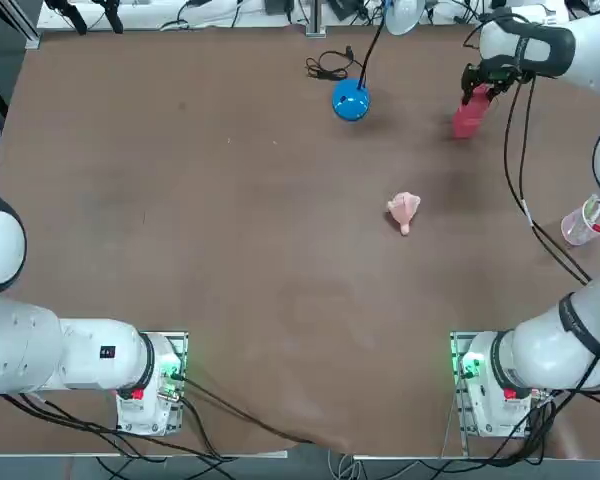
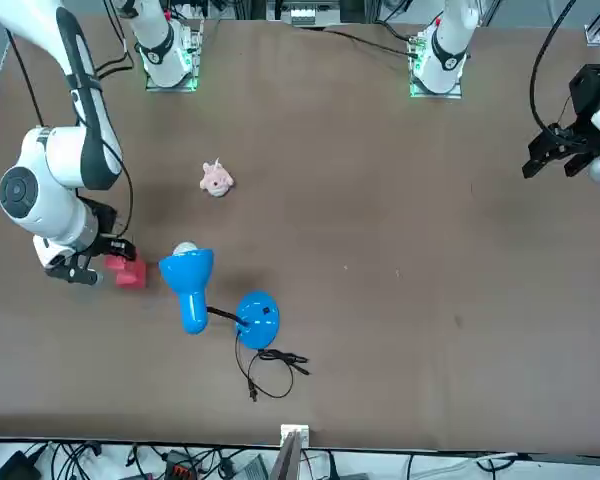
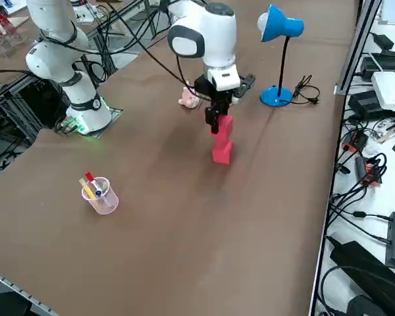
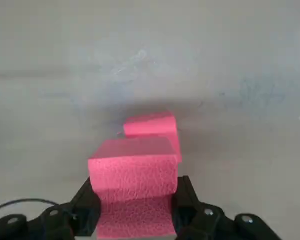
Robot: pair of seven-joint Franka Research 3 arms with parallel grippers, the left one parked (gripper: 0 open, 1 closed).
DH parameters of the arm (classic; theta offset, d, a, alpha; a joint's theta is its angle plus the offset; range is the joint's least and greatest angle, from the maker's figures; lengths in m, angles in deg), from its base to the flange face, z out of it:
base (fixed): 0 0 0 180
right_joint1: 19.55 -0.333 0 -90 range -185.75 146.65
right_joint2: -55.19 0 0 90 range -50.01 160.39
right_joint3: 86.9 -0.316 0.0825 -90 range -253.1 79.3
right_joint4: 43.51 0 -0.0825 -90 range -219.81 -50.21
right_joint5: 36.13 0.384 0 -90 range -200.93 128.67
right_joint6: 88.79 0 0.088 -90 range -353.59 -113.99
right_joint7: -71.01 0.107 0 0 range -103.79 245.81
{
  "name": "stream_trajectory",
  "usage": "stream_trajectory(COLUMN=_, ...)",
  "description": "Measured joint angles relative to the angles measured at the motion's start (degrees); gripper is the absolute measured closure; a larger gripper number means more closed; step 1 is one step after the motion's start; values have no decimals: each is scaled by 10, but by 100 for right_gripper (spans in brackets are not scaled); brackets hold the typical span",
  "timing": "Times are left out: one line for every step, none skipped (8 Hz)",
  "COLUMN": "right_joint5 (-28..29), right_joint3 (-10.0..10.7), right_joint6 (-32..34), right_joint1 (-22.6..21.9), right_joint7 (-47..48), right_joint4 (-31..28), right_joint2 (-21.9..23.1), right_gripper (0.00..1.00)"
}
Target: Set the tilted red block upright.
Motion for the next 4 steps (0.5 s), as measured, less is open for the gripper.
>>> stream_trajectory(right_joint5=0, right_joint3=1, right_joint6=-6, right_joint1=1, right_joint7=-19, right_joint4=1, right_joint2=-6, right_gripper=28)
stream_trajectory(right_joint5=0, right_joint3=1, right_joint6=-9, right_joint1=0, right_joint7=-29, right_joint4=1, right_joint2=-12, right_gripper=28)
stream_trajectory(right_joint5=0, right_joint3=0, right_joint6=-10, right_joint1=0, right_joint7=-34, right_joint4=1, right_joint2=-14, right_gripper=28)
stream_trajectory(right_joint5=0, right_joint3=0, right_joint6=-10, right_joint1=-1, right_joint7=-43, right_joint4=1, right_joint2=-15, right_gripper=28)
